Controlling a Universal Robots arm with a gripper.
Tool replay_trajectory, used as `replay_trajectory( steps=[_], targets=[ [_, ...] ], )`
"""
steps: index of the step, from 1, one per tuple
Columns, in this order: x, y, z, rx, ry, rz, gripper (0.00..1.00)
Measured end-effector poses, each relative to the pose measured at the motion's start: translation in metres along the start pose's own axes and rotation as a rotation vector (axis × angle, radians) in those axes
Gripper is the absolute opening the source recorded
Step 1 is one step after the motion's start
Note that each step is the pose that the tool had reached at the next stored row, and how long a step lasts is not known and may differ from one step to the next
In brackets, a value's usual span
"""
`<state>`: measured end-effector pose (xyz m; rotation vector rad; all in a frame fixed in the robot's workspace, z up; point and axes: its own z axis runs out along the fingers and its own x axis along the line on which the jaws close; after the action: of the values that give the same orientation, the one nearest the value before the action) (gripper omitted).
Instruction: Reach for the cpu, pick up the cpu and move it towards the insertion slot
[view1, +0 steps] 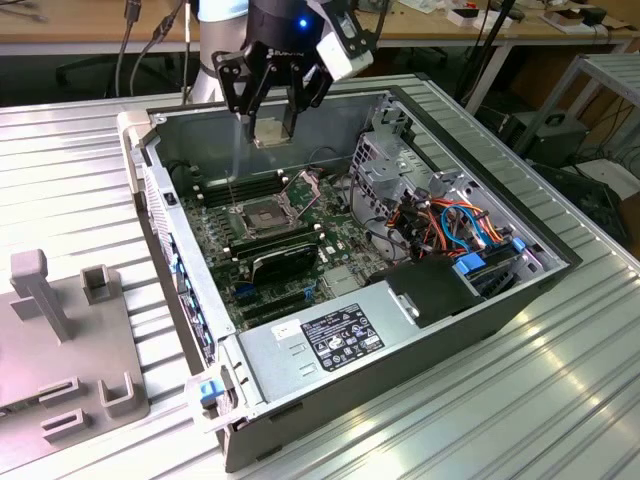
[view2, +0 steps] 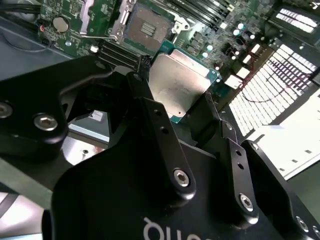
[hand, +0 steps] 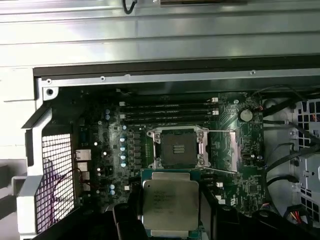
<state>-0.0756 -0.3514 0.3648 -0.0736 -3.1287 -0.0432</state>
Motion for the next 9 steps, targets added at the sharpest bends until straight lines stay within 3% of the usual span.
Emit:
replay_trajectory(
  steps=[3,7,9],
  targets=[
    [-0.0085,0.004,0.0059,0.0002,0.0021,0.002,0.55],
    [-0.0113,0.0197,0.0117,0.0001,0.0021,0.002,0.55],
    [-0.0126,0.0235,0.0141,0.0002,0.0021,0.003,0.55]
  ],
)
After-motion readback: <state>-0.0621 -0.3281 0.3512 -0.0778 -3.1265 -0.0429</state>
